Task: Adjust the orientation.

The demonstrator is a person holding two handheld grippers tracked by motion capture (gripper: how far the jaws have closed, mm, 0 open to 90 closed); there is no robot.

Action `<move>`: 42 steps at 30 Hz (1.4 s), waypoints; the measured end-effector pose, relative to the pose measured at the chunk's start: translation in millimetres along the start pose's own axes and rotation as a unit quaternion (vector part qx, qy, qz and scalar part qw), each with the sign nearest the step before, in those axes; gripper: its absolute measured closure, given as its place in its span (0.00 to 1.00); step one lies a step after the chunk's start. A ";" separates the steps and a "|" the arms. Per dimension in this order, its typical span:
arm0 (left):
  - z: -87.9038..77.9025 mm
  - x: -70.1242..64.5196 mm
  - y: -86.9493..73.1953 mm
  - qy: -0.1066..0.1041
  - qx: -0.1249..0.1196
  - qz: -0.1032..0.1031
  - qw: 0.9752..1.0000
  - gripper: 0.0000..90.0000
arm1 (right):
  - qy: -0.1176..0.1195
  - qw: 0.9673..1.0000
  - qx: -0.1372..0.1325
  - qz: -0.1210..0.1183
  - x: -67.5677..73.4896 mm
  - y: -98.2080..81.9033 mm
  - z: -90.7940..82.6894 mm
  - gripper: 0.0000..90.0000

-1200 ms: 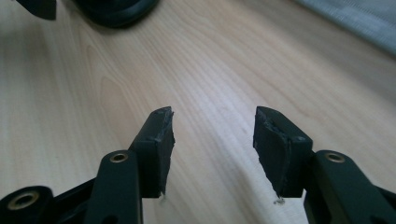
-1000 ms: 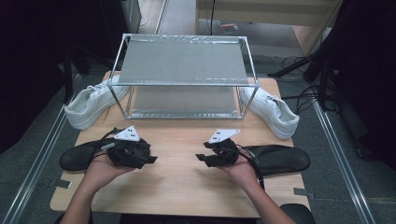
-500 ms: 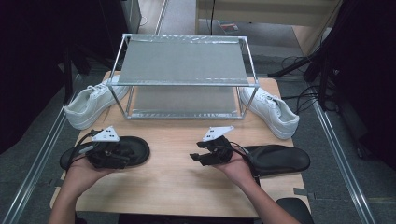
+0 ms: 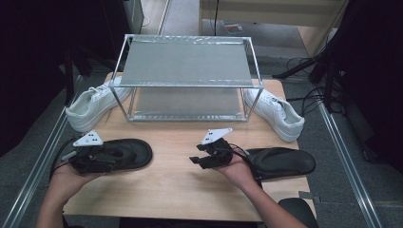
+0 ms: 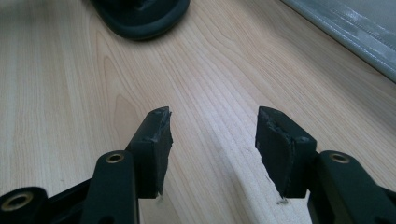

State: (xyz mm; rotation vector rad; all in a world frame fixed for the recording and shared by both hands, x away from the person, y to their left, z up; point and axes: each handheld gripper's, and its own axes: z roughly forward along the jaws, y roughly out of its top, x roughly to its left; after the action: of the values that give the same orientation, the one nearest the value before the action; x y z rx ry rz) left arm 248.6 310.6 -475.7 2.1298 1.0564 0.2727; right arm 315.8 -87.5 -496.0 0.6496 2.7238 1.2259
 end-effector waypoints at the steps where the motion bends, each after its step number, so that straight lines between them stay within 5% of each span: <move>1: 1.3 2.6 -3.0 0.000 0.002 0.001 1.000 0.46 | -0.001 1.000 0.000 -0.001 0.2 0.0 0.0 0.52; 16: 21.0 17.2 -26.0 -0.030 0.026 -0.001 0.999 0.55 | -0.005 1.000 0.002 -0.003 0.7 -0.1 -0.2 0.52; 28: 26.1 11.9 -24.4 -0.035 0.035 0.047 0.998 0.71 | -0.003 1.000 0.014 -0.016 9.2 0.6 7.5 0.55; 33: 26.7 13.5 -23.2 -0.045 0.041 0.051 0.997 0.76 | -0.001 1.000 0.010 -0.011 7.1 0.9 6.5 0.56; 42: 21.1 12.4 -15.0 -0.040 0.037 0.030 0.998 0.82 | -0.003 1.000 0.009 -0.004 4.9 0.4 4.5 0.56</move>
State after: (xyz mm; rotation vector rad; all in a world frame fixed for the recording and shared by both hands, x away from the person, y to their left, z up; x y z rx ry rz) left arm 257.6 315.0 -502.6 2.2221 0.9719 0.1770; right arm 312.6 -82.1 -498.3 0.6438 2.7333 1.1960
